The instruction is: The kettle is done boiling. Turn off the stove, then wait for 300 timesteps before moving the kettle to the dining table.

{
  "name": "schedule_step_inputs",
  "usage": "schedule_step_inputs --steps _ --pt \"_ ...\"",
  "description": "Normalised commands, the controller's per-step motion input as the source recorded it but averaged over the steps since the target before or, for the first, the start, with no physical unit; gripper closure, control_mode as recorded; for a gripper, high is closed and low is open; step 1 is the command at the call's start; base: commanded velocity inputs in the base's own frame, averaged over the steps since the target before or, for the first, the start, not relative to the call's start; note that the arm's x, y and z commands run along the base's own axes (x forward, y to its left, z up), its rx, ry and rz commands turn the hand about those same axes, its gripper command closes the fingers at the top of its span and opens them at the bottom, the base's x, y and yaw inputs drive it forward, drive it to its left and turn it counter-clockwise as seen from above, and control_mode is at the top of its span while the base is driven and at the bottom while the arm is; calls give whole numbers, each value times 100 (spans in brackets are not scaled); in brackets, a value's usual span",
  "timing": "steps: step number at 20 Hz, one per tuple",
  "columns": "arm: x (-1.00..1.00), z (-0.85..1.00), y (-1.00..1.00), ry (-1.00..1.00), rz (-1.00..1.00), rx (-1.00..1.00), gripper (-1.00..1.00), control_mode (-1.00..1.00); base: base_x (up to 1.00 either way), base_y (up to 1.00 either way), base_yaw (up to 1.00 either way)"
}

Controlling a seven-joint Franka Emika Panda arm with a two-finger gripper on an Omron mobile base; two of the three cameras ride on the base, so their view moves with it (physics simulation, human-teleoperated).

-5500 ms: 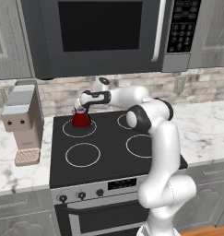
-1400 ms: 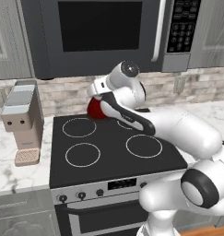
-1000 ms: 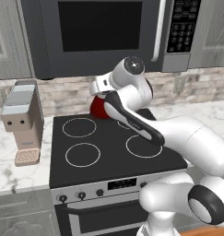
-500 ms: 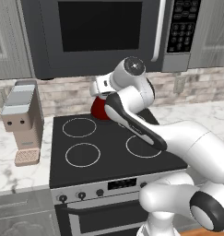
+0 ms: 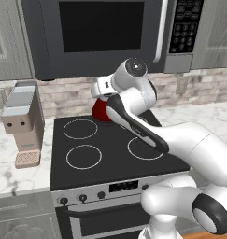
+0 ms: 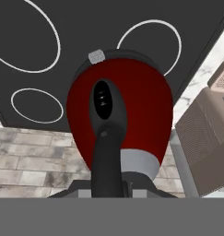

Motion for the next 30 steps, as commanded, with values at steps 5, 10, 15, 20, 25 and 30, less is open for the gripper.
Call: schedule_step_inputs --steps 5,10,15,20,25,30 --pt "0 0 0 0 0 0 100 100 -34 1 -7" --pt "0 0 0 0 0 0 100 100 -51 1 -16" --pt "0 0 0 0 0 0 100 100 -45 8 -31" --pt "0 0 0 0 0 0 100 100 -30 20 -41" --pt "0 0 0 0 0 0 100 100 -17 29 -46" --pt "0 0 0 0 0 0 100 100 -17 34 -51"
